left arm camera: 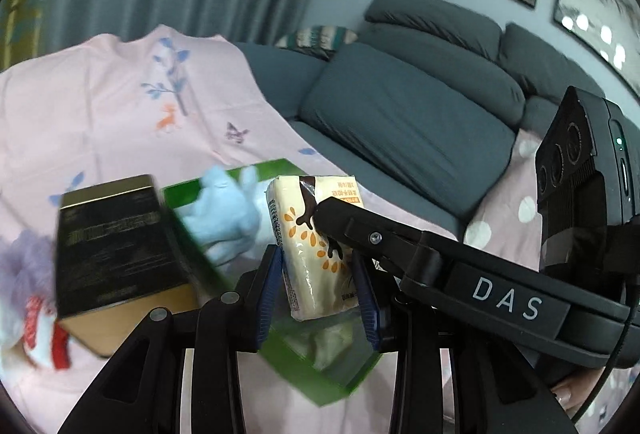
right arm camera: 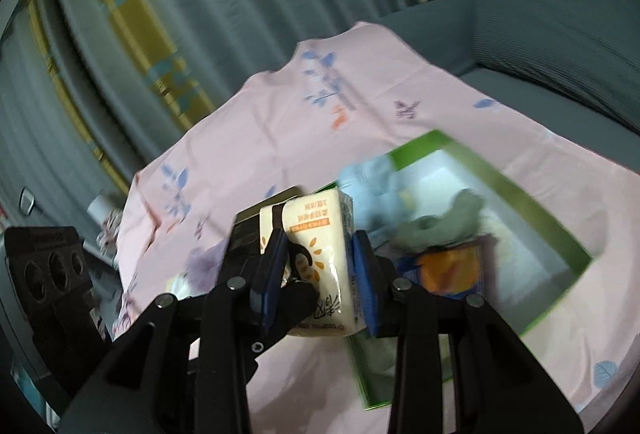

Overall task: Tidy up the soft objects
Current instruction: 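Carry the cream tissue pack with the right gripper into the green box, then open the right gripper to release the cream tissue pack in the box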

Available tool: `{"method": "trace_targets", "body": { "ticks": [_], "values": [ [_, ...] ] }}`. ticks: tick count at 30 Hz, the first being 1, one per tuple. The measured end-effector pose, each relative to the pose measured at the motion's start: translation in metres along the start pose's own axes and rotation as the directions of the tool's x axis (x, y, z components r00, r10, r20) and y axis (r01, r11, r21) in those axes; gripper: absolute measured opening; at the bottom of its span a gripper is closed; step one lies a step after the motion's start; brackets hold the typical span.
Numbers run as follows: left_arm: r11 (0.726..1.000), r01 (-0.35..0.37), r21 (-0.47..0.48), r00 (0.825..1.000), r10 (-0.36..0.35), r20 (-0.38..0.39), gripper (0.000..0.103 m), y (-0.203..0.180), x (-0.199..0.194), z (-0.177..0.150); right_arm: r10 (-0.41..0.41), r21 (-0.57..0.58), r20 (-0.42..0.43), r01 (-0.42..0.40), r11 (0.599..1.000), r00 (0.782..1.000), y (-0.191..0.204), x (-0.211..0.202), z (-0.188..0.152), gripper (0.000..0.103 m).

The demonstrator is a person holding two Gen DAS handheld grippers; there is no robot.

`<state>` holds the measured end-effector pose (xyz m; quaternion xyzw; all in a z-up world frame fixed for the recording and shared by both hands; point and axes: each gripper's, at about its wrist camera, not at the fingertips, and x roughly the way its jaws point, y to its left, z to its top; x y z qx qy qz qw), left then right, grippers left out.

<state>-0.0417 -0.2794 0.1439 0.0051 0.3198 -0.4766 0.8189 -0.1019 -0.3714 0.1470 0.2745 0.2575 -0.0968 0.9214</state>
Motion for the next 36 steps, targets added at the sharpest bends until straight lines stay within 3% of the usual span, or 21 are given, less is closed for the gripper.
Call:
{"method": "trace_targets", "body": {
  "ticks": [5, 12, 23, 25, 28, 33, 36],
  "values": [
    [0.997, 0.069, 0.017, 0.995, -0.068, -0.076, 0.036, -0.011, 0.042, 0.004, -0.07, 0.092, -0.002, 0.07, 0.993, 0.998, -0.036, 0.004, 0.003, 0.033],
    [0.994, 0.108, -0.031, 0.978, -0.111, -0.178, 0.036, -0.014, 0.082, -0.006, -0.139, 0.187, -0.072, 0.151, 0.971, 0.988, -0.072, 0.016, -0.002, 0.033],
    [0.993, 0.097, -0.065, 0.976, -0.107, -0.19, 0.038, -0.014, 0.082, -0.008, -0.168, 0.208, -0.099, 0.186, 0.96, 0.981, -0.078, 0.018, -0.002, 0.037],
    [0.995, 0.083, -0.05, 0.98, -0.09, -0.176, 0.052, -0.015, 0.072, -0.007, -0.184, 0.201, -0.094, 0.2, 0.959, 0.978, -0.075, 0.016, -0.001, 0.047],
    [0.998, 0.049, -0.034, 0.988, -0.053, -0.144, 0.069, -0.011, 0.056, -0.007, -0.197, 0.188, -0.068, 0.206, 0.96, 0.978, -0.069, 0.009, 0.0, 0.052],
    [0.999, -0.008, -0.047, 0.995, 0.004, -0.1, 0.074, 0.003, 0.018, -0.007, -0.216, 0.147, -0.026, 0.217, 0.965, 0.976, -0.053, -0.005, 0.001, 0.063],
    [0.995, -0.038, -0.087, 0.997, 0.031, -0.077, 0.085, 0.019, -0.01, -0.01, -0.212, 0.123, -0.004, 0.211, 0.97, 0.977, -0.042, -0.011, 0.002, 0.07]
  ]
}}
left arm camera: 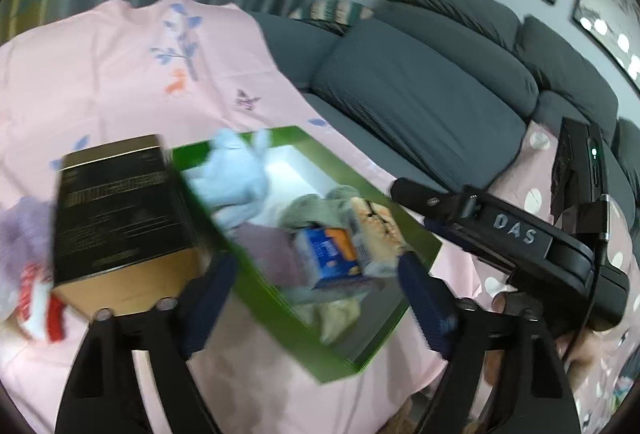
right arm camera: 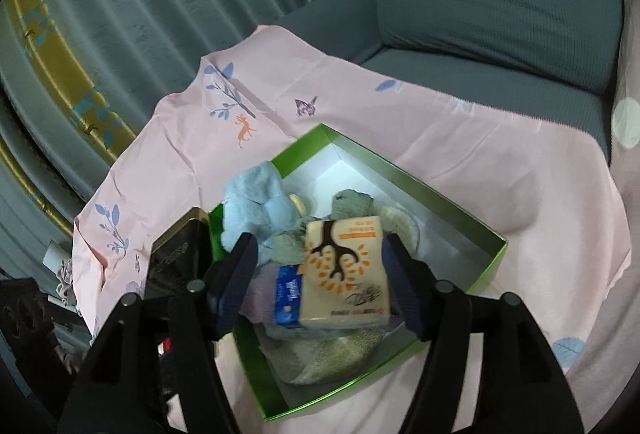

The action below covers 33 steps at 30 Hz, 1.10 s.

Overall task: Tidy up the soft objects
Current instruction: 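Open the right gripper to release the cream tissue pack in the box, then move the right gripper back toward the red-and-white sock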

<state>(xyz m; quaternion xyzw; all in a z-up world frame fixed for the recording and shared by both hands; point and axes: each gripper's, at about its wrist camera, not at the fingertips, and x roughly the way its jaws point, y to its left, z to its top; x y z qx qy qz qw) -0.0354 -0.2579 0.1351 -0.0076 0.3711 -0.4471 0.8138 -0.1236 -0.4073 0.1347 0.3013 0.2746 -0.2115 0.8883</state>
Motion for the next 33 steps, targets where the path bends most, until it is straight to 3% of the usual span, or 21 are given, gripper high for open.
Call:
{"method": "trace_targets", "body": {
  "ticks": [1, 6, 9, 16, 18, 21, 25, 30, 33],
  "values": [
    [1.0, -0.005, -0.013, 1.0, 0.005, 0.007, 0.085, 0.005, -0.008, -0.001, 0.01, -0.012, 0.007, -0.01, 1.0, 1.0, 0.004, -0.003, 0.0, 0.075],
    [0.994, -0.053, -0.099, 0.997, 0.059, 0.055, 0.085, 0.038, -0.059, -0.012, 0.024, -0.057, 0.03, -0.022, 0.998, 0.999, 0.026, -0.015, -0.005, 0.077],
    [0.983, -0.108, -0.147, 0.989, 0.12, 0.081, 0.09, 0.059, -0.092, -0.022, 0.049, -0.095, 0.05, -0.044, 0.994, 0.998, 0.041, -0.021, -0.009, 0.088],
    [0.946, -0.18, -0.27, 0.971, 0.215, 0.105, 0.093, 0.116, -0.154, -0.051, 0.11, -0.142, 0.048, -0.102, 0.985, 0.993, 0.074, -0.027, -0.025, 0.09],
    [0.935, -0.205, -0.29, 0.962, 0.246, 0.116, 0.093, 0.131, -0.162, -0.06, 0.133, -0.152, 0.034, -0.126, 0.98, 0.991, 0.085, -0.027, -0.039, 0.09],
    [0.916, -0.204, -0.346, 0.962, 0.252, 0.101, 0.093, 0.162, -0.166, -0.071, 0.152, -0.103, 0.003, -0.151, 0.983, 0.988, 0.099, -0.03, -0.064, 0.09],
    [0.903, -0.221, -0.369, 0.948, 0.287, 0.135, 0.093, 0.188, -0.167, -0.083, 0.164, -0.102, 0.044, -0.159, 0.982, 0.985, 0.117, -0.05, -0.087, 0.09],
    [0.883, -0.222, -0.413, 0.943, 0.302, 0.139, 0.093, 0.221, -0.171, -0.102, 0.054, -0.265, 0.094, -0.027, 0.964, 0.994, 0.137, -0.075, -0.113, 0.09],
    [0.855, -0.25, -0.455, 0.923, 0.352, 0.155, 0.093, 0.241, -0.175, -0.111, 0.072, -0.243, 0.083, -0.05, 0.969, 0.994, 0.133, -0.088, -0.119, 0.091]
  ]
}}
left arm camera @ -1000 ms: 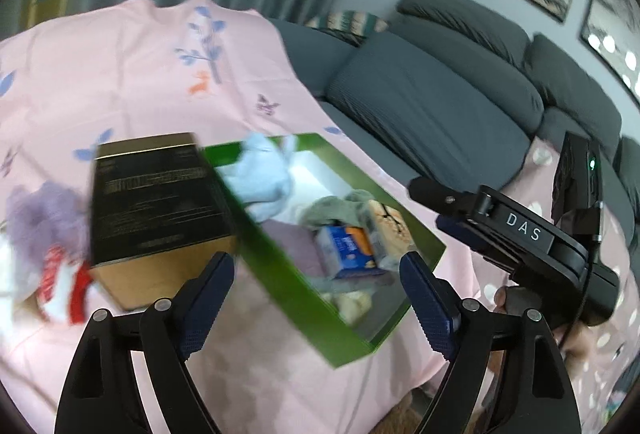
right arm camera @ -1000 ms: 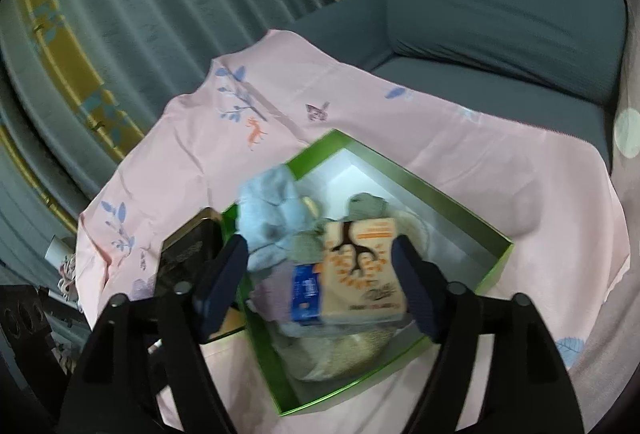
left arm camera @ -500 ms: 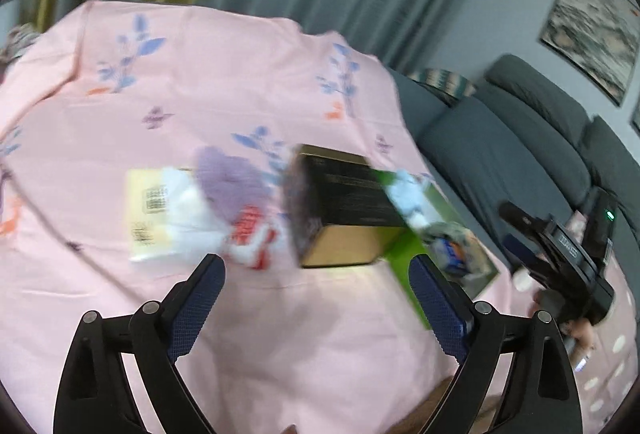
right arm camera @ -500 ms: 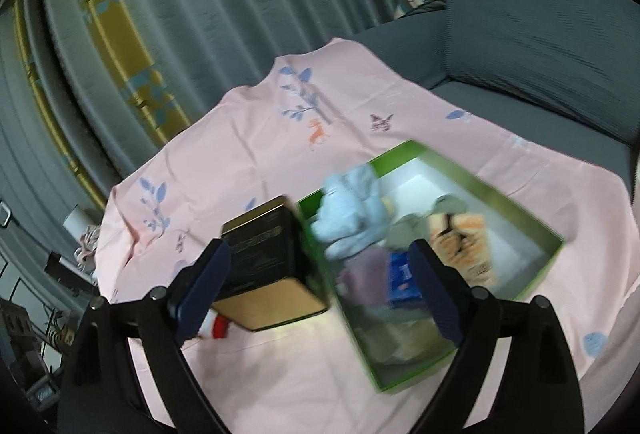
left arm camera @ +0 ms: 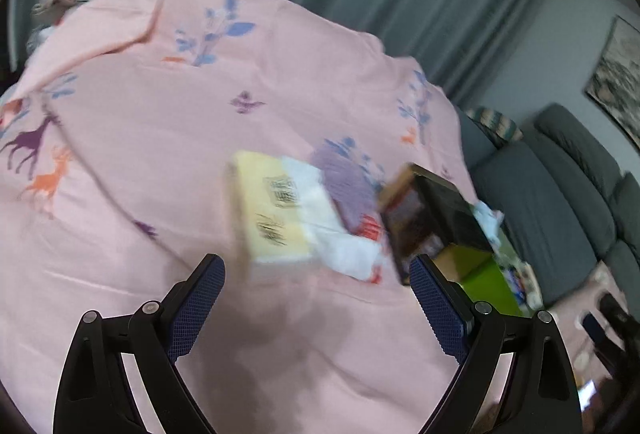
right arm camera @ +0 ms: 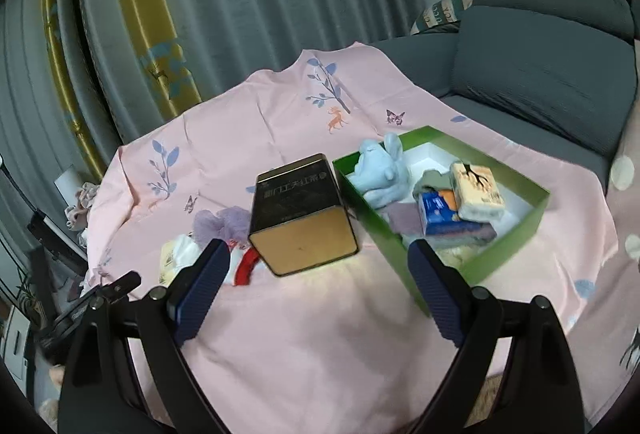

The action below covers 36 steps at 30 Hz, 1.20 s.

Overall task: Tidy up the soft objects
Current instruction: 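Move the right gripper back toward the red-and-white sock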

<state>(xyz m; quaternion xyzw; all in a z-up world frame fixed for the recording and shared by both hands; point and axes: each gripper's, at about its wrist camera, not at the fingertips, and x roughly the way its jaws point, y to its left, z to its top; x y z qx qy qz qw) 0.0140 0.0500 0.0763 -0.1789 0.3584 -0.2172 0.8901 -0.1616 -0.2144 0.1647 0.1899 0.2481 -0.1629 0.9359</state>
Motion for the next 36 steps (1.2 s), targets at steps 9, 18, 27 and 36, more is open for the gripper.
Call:
{"method": "trace_targets", "body": {
  "ticks": [9, 18, 27, 36],
  "values": [
    [0.999, -0.013, 0.04, 0.999, 0.015, -0.052, 0.093, -0.006, 0.016, -0.011, -0.013, 0.028, 0.043, 0.012, 1.0, 0.999, 0.001, -0.02, 0.001, 0.092],
    [0.999, -0.016, 0.029, 0.999, 0.017, -0.044, 0.093, -0.007, 0.007, -0.01, 0.03, 0.0, 0.002, -0.03, 1.0, 1.0, 0.016, -0.015, -0.009, 0.093],
    [0.997, -0.035, 0.072, 0.996, 0.041, -0.084, 0.093, -0.012, 0.013, -0.015, -0.016, -0.074, 0.005, 0.017, 0.997, 1.0, 0.037, -0.029, -0.008, 0.093],
    [0.996, -0.04, 0.075, 0.994, 0.047, -0.094, 0.093, -0.009, 0.009, -0.017, -0.015, -0.056, -0.041, 0.013, 0.998, 0.999, 0.053, -0.032, -0.014, 0.093]
  ]
}}
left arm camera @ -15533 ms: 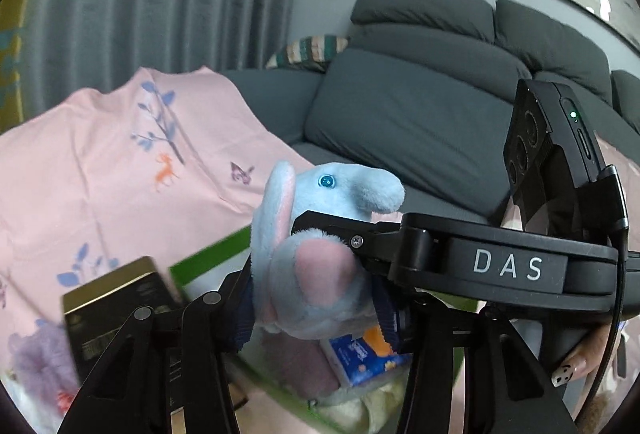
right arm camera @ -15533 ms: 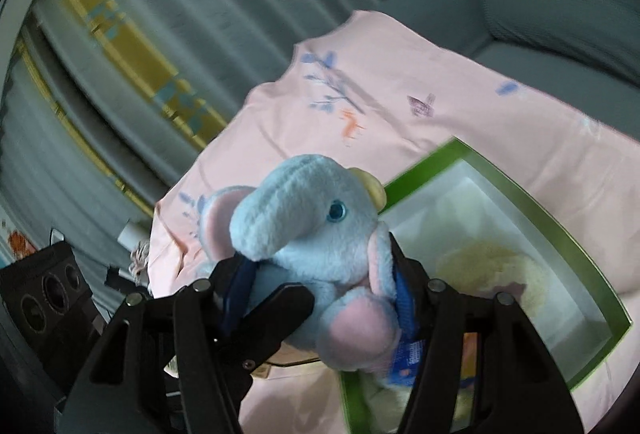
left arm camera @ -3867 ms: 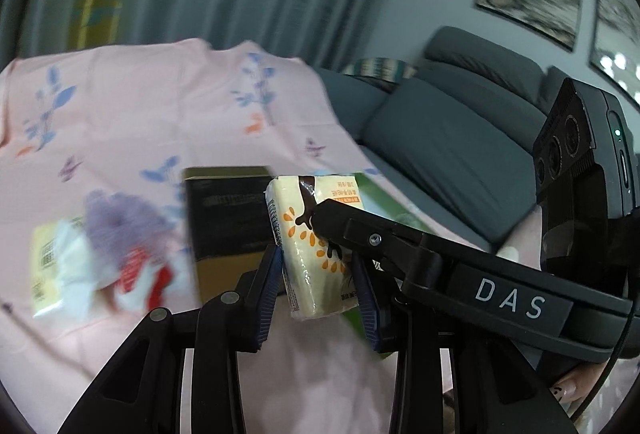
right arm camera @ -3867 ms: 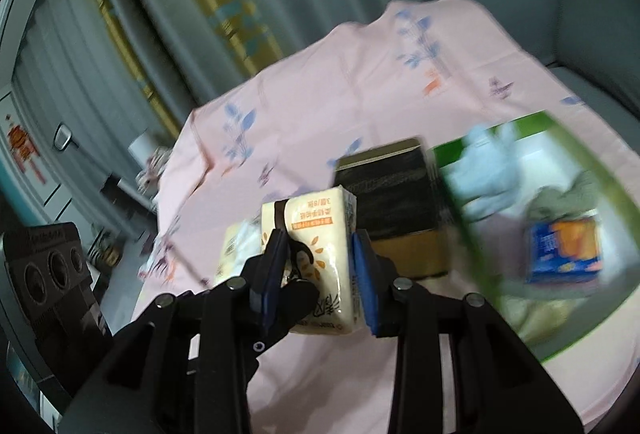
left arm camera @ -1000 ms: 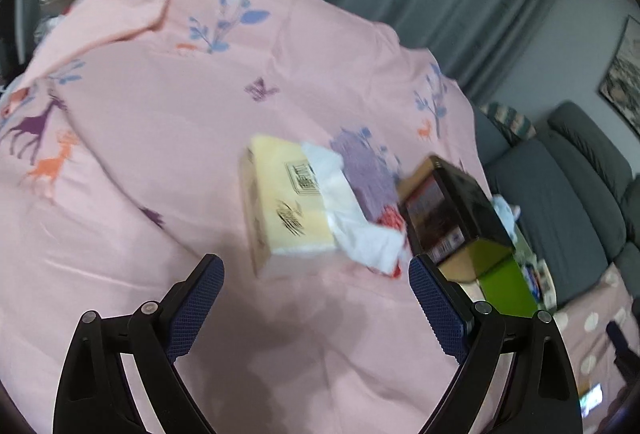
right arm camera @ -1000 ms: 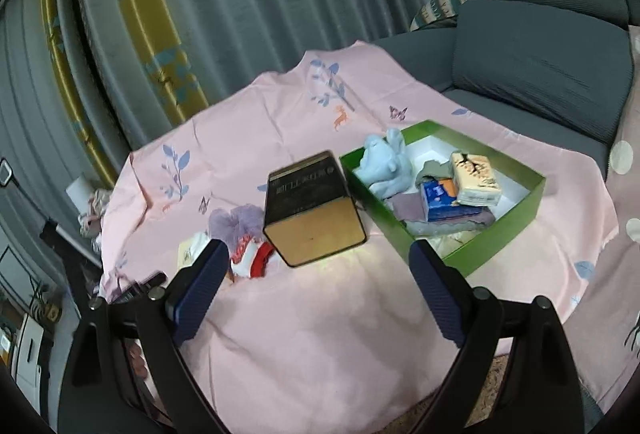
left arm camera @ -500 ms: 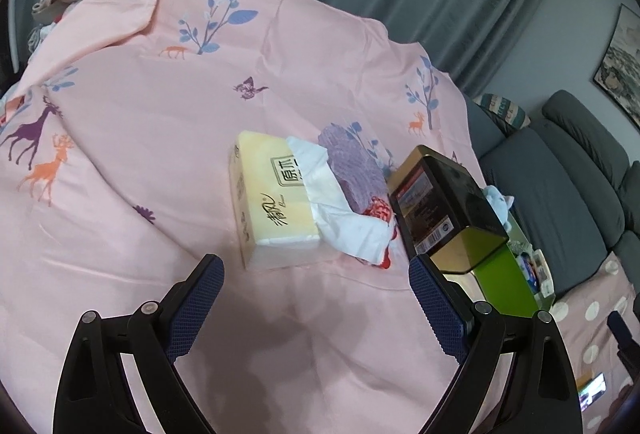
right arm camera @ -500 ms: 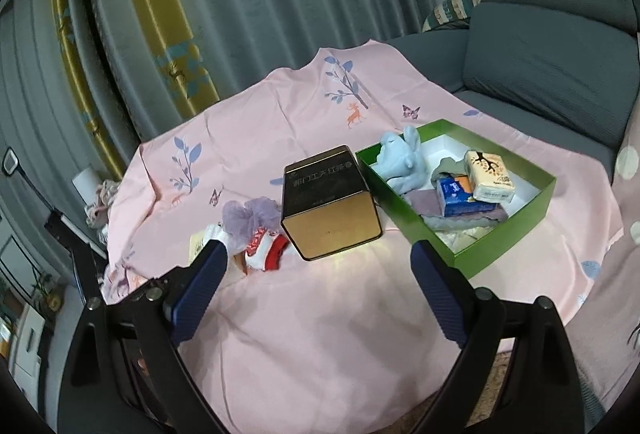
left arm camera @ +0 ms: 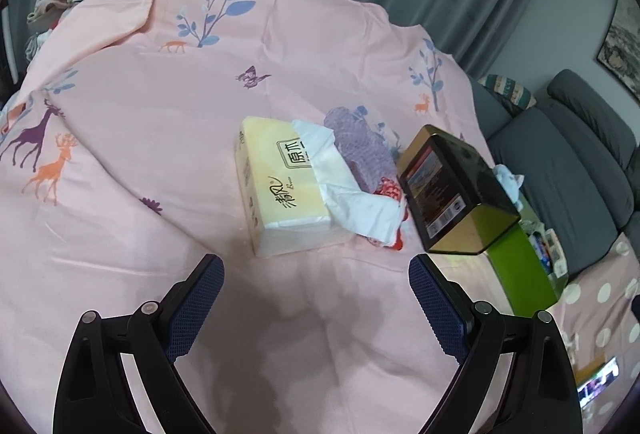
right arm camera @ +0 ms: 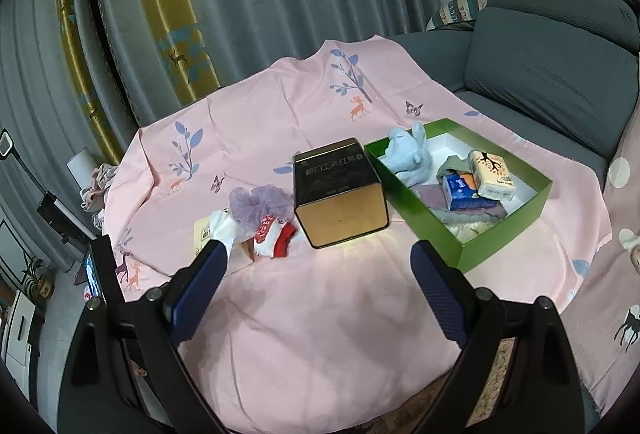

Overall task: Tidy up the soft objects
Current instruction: 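Move the right gripper back toward the red-and-white sock, then grasp the red-and-white sock with the right gripper and lift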

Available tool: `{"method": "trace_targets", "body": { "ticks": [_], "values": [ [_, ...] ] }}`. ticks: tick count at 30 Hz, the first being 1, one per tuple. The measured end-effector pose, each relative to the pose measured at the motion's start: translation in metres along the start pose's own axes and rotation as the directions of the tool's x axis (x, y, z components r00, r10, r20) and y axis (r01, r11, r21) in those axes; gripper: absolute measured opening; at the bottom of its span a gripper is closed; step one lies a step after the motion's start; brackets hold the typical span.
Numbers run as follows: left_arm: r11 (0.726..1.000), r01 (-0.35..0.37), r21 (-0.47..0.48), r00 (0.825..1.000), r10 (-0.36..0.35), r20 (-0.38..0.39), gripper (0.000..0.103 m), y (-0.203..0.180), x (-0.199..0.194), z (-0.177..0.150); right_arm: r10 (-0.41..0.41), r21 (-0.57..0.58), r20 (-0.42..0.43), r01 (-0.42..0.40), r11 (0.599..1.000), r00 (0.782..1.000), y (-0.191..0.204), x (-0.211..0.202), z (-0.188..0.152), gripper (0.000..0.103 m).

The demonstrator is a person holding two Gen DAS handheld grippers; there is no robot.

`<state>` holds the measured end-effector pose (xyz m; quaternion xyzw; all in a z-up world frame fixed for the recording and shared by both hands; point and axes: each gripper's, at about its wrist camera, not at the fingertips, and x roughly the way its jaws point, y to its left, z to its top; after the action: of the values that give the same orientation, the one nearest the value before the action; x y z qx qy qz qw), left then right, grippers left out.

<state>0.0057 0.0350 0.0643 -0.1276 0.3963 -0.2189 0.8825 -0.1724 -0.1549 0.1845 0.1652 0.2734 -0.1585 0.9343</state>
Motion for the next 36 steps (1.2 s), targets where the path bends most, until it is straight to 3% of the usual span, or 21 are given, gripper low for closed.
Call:
{"method": "trace_targets", "body": {
  "ticks": [10, 17, 20, 22, 25, 31, 36],
  "values": [
    [1.0, 0.001, 0.017, 1.0, -0.001, -0.019, 0.093, -0.008, -0.011, 0.002, 0.039, 0.023, -0.031, -0.038, 0.999, 0.999, 0.001, 0.026, -0.009, 0.093],
    [0.999, -0.035, 0.024, 0.999, 0.035, 0.018, 0.093, -0.014, -0.03, 0.003, 0.091, 0.012, -0.15, -0.09, 0.996, 0.984, 0.003, 0.08, -0.022, 0.092],
    [0.998, -0.059, 0.039, 0.998, 0.058, 0.015, 0.093, -0.014, -0.034, 0.0, 0.123, 0.051, -0.223, -0.115, 0.992, 0.967, 0.002, 0.11, -0.019, 0.083],
    [0.997, -0.066, 0.034, 0.998, 0.066, 0.01, 0.093, -0.011, -0.036, -0.004, 0.15, 0.065, -0.262, -0.138, 0.988, 0.953, 0.007, 0.128, -0.016, 0.071],
    [0.997, -0.078, 0.012, 0.997, 0.078, -0.001, 0.093, -0.006, -0.037, -0.007, 0.171, 0.039, -0.306, -0.167, 0.985, 0.936, 0.025, 0.152, -0.011, 0.065],
    [0.988, -0.152, -0.011, 0.988, 0.152, 0.001, 0.093, 0.007, -0.036, -0.009, 0.131, 0.126, -0.398, -0.088, 0.988, 0.908, 0.051, 0.218, -0.01, 0.059],
    [0.985, -0.175, -0.009, 0.985, 0.175, -0.008, 0.093, 0.009, -0.033, -0.01, 0.066, 0.165, -0.429, 0.006, 0.986, 0.901, 0.059, 0.257, -0.021, 0.057]
  ]
}}
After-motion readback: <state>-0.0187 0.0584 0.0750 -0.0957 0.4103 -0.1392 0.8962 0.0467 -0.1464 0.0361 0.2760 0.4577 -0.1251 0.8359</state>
